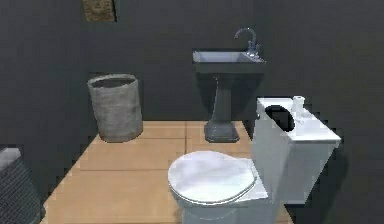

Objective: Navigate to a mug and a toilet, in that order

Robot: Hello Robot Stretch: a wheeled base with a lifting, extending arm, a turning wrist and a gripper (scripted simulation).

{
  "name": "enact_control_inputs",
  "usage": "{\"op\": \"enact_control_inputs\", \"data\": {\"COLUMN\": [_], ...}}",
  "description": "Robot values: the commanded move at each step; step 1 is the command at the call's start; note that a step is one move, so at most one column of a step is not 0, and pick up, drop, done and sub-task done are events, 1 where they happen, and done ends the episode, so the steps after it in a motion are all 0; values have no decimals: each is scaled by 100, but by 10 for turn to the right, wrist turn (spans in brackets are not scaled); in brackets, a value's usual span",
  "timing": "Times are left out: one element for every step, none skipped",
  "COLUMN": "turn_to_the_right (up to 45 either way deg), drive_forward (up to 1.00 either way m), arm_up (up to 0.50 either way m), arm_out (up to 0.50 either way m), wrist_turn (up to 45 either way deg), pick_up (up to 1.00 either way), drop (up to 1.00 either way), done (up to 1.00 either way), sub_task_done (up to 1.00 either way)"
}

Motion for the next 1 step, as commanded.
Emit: {"op": "enact_control_inputs", "data": {"turn_to_the_right": [0], "drive_forward": [0], "arm_up": [0], "arm_out": [0], "wrist_turn": [0], "pick_up": [0], "drop": [0], "done": [100], "sub_task_done": [0]}}
